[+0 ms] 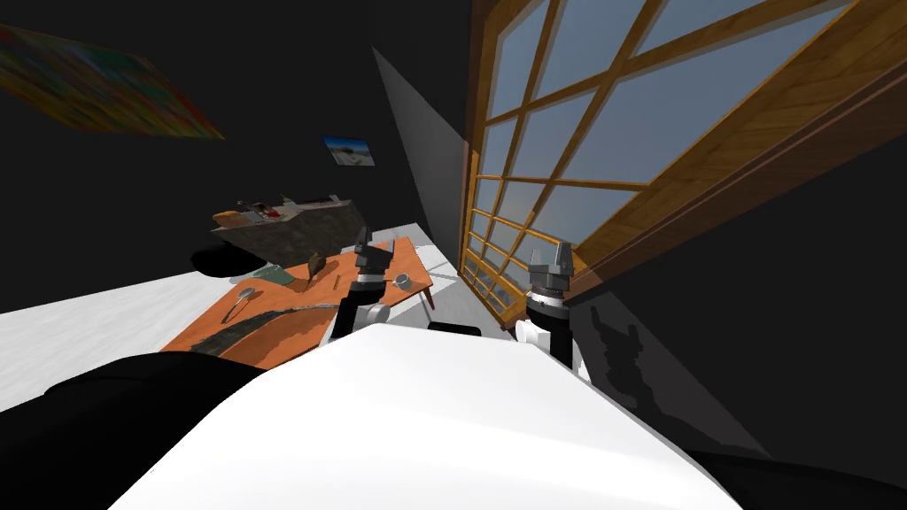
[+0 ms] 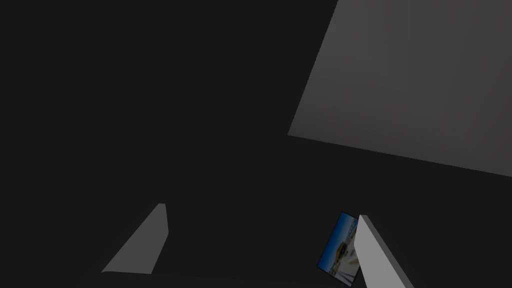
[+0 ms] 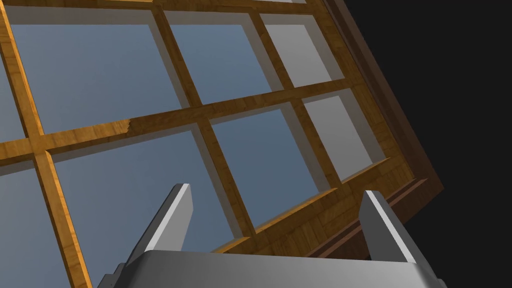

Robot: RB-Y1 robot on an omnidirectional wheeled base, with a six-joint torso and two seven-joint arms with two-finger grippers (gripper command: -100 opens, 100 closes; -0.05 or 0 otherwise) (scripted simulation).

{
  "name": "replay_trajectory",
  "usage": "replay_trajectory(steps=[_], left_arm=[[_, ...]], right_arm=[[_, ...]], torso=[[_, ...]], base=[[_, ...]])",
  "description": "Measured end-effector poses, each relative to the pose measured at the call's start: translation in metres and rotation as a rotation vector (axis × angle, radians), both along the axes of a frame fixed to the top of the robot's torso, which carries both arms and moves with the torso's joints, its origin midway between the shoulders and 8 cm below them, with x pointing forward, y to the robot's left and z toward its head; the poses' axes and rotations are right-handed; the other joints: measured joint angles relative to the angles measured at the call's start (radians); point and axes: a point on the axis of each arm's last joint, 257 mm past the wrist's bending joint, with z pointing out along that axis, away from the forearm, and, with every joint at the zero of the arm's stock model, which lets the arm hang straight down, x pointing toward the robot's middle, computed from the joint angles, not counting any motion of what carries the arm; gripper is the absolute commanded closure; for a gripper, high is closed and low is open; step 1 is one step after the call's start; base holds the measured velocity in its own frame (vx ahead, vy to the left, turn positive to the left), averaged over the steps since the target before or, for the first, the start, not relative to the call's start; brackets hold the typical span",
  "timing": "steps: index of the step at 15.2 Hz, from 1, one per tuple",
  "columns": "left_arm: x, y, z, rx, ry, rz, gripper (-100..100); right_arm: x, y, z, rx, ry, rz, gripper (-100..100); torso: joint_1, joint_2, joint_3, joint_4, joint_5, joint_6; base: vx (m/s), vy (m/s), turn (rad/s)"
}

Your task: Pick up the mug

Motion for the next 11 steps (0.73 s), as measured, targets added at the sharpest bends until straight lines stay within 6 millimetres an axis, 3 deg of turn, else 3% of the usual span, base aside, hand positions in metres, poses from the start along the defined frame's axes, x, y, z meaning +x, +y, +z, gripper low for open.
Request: replay_trajectory(steps=[11], left_arm=[[0.025,0.050,-0.079,-0.064,0.283,0.038,-100]], right_arm=[[0.000,0.000,0.000,0.000,0.000,0.000,0]], torso=[[0.000,-0.001,-0.001,0.000,0.000,0.000]], base=[[0.050,-0.008,-0.071]])
